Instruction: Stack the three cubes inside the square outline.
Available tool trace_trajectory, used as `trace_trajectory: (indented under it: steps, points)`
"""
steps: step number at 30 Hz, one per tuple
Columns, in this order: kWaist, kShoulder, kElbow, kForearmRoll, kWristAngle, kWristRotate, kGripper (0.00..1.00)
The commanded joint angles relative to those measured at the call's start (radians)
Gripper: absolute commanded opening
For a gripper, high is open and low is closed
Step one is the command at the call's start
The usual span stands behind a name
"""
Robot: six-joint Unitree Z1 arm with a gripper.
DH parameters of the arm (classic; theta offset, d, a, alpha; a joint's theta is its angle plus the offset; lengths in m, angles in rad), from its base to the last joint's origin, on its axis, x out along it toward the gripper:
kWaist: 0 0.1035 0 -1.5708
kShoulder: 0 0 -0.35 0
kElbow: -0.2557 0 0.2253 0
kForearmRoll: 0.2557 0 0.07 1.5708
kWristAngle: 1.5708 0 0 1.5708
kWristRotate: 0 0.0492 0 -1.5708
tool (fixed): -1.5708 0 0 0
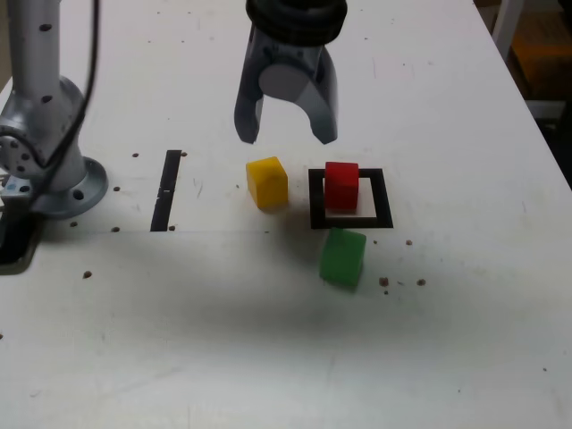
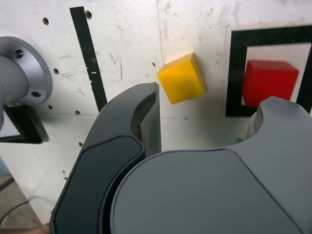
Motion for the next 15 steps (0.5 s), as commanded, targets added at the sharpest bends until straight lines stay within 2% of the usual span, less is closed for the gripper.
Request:
trace_trajectory:
  steps: [1, 8, 15]
  points:
    - [0.016, 0.011, 0.032, -0.028, -0.018, -0.003, 0.74]
    - [0.059, 0.029, 0.119, -0.104, -0.058, -0.006, 0.74]
    - [0.079, 0.033, 0.17, -0.135, -0.067, -0.005, 0.74]
